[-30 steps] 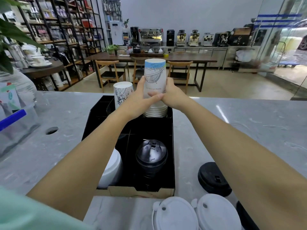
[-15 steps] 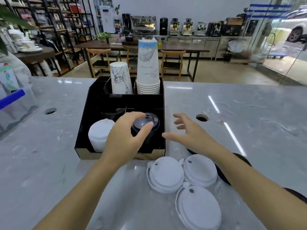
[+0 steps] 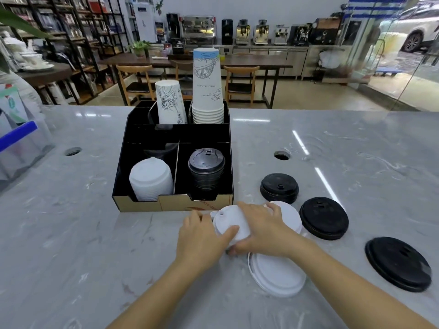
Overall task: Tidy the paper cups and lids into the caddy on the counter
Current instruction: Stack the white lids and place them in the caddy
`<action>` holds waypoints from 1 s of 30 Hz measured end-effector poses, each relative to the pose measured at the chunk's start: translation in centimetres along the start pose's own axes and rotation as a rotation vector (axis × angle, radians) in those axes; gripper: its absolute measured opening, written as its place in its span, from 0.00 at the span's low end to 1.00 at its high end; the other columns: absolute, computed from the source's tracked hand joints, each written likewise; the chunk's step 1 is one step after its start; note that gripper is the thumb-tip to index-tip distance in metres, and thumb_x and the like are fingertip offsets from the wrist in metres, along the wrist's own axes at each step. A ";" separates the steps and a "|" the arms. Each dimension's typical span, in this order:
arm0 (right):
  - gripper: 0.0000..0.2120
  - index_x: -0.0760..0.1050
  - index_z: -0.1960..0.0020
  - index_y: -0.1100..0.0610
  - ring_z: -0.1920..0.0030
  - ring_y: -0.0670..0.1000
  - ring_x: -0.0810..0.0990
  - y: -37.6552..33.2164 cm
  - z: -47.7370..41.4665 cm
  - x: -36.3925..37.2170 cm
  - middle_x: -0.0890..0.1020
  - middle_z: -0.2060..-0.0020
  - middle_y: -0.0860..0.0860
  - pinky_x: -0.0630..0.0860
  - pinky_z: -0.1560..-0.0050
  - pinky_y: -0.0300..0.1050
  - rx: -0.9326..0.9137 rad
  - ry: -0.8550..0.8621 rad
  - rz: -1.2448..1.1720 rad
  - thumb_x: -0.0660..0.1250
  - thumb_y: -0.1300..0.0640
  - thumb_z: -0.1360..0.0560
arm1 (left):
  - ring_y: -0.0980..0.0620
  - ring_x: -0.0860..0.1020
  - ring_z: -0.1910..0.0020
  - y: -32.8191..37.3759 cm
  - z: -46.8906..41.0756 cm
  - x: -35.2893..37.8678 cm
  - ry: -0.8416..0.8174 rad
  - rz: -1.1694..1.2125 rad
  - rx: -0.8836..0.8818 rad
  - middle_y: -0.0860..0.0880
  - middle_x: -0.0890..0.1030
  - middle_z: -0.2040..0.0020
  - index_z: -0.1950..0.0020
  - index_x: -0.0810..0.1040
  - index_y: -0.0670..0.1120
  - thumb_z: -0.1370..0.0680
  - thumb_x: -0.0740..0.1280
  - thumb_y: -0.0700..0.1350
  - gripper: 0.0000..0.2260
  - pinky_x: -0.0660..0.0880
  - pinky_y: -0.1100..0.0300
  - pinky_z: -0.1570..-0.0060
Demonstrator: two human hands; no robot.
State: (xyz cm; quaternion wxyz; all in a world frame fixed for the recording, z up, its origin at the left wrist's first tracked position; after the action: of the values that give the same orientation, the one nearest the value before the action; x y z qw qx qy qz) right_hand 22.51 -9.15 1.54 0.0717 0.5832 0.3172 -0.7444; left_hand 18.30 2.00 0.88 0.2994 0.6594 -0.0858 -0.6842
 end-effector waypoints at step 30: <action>0.47 0.53 0.29 0.38 0.34 0.50 0.64 6.0 9.2 -3.6 0.65 0.35 0.44 0.69 0.35 0.53 0.168 0.136 -0.433 0.72 0.36 0.42 | 0.50 0.81 0.60 7.4 4.5 1.6 -0.509 0.438 0.030 0.46 0.80 0.52 0.45 0.73 0.46 0.24 0.67 0.53 0.13 0.82 0.57 0.60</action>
State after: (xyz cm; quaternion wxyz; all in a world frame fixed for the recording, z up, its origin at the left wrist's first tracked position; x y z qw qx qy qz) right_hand 18.96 -19.92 3.62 -0.1598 0.5544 0.3756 -0.7253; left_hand 16.28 -6.11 3.81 0.3984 0.4376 -0.3074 -0.7452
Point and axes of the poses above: each hand's wrist, its own z-axis away from the middle knuckle, its own x-axis out of the palm, y = z × x, the point moved 10 cm from there along -z, towards the middle knuckle
